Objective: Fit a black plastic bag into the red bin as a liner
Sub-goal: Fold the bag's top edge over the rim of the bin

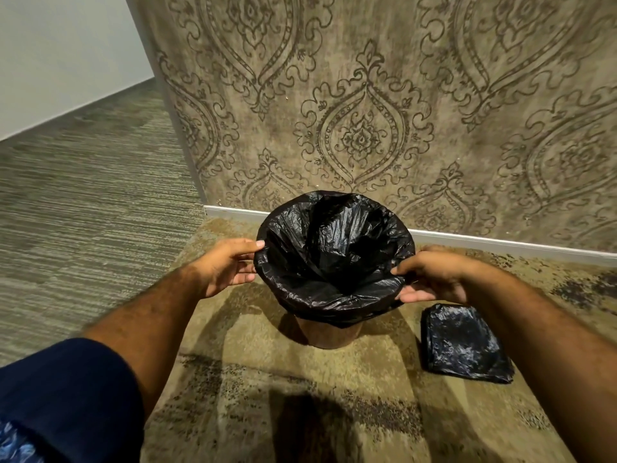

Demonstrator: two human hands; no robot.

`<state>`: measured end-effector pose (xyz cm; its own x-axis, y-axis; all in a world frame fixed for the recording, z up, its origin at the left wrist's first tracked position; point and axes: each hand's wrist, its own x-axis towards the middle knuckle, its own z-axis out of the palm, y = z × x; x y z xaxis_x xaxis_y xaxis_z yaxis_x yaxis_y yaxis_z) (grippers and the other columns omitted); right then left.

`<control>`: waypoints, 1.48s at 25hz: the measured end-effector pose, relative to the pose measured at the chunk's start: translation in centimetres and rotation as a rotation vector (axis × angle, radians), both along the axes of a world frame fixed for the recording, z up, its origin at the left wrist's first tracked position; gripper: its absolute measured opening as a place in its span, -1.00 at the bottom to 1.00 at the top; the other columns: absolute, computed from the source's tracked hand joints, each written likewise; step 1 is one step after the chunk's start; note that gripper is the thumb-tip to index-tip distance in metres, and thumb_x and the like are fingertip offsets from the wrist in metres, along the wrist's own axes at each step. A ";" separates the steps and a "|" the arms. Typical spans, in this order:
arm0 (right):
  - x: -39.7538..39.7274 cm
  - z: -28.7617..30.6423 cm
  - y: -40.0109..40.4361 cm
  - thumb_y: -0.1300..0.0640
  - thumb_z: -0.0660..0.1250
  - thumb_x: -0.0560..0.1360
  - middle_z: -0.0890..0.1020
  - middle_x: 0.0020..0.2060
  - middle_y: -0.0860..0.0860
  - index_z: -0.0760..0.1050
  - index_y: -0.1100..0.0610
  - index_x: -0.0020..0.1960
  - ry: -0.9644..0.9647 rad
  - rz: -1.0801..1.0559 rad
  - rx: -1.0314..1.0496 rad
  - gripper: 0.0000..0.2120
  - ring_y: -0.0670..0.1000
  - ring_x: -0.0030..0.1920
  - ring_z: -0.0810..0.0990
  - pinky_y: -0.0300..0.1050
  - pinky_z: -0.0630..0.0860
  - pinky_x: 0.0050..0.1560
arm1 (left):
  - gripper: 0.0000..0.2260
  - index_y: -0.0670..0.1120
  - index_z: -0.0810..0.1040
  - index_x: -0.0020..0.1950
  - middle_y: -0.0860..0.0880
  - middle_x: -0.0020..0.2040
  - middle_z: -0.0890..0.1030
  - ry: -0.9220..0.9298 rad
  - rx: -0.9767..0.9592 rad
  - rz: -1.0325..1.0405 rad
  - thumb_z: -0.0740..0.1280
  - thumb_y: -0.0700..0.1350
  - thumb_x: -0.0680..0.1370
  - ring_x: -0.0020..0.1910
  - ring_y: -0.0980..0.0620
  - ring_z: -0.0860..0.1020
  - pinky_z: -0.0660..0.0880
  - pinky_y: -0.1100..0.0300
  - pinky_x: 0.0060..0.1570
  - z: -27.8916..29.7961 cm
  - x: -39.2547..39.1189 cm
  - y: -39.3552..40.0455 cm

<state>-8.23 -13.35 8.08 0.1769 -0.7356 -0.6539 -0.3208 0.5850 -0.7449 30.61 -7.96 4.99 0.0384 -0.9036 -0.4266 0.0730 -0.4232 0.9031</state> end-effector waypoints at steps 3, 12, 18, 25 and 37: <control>0.9 -0.4 -0.2 0.41 0.33 0.58 0.69 0.08 0.41 0.45 0.43 0.31 0.029 -0.059 -0.094 -0.69 0.14 -0.36 0.74 -0.03 0.71 -0.43 | -0.93 -0.02 0.63 -0.09 0.02 -0.25 0.68 0.025 -0.023 -0.032 0.47 -0.08 0.49 -0.37 0.14 0.62 0.63 0.26 -0.33 0.3 0.0 0.4; 5.5 -0.5 0.3 0.39 0.28 0.62 0.69 -0.13 0.23 0.48 0.24 0.04 0.025 -0.116 -0.266 -0.92 0.10 -0.41 0.73 -0.03 0.71 -0.44 | -0.90 -0.08 0.64 0.00 -0.04 -0.16 0.72 -0.018 -0.095 0.097 0.49 -0.11 0.53 -0.30 0.05 0.65 0.66 0.17 -0.26 0.4 2.5 0.0; 10.6 -1.9 -3.2 0.37 0.27 0.56 0.71 0.06 0.32 0.50 0.34 0.26 -0.018 -0.141 -0.312 -0.72 0.34 -0.09 0.78 0.13 0.73 -0.33 | -0.84 -0.09 0.67 0.13 -0.02 -0.05 0.75 0.116 -0.178 0.292 0.44 -0.11 0.57 -0.16 0.07 0.66 0.68 0.09 0.04 0.3 4.2 -0.3; 15.8 -2.1 -6.5 0.36 0.30 0.51 0.69 0.04 0.30 0.49 0.37 0.29 -0.018 -0.189 -0.338 -0.65 0.23 -0.36 0.76 0.04 0.73 -0.37 | -0.82 -0.07 0.65 0.16 -0.02 -0.01 0.70 0.096 -0.151 0.350 0.46 -0.10 0.57 -0.13 0.04 0.63 0.68 0.04 0.02 -0.7 5.5 0.5; 18.7 -0.3 -10.9 0.35 0.19 0.71 0.48 0.44 0.28 0.40 0.31 0.16 -0.104 -0.155 -0.213 -0.94 0.23 -0.14 0.66 0.04 0.68 -0.44 | -0.75 -0.13 0.66 0.21 -0.06 0.01 0.72 0.022 -0.084 0.302 0.48 -0.11 0.55 -0.21 0.06 0.61 0.64 0.08 -0.07 -1.9 6.3 1.7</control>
<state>10.47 -24.22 7.82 0.1094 -0.8780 -0.4659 -0.1555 0.4478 -0.8805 36.92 -6.22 3.07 0.3022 -0.8848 -0.3547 0.2039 -0.3035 0.9308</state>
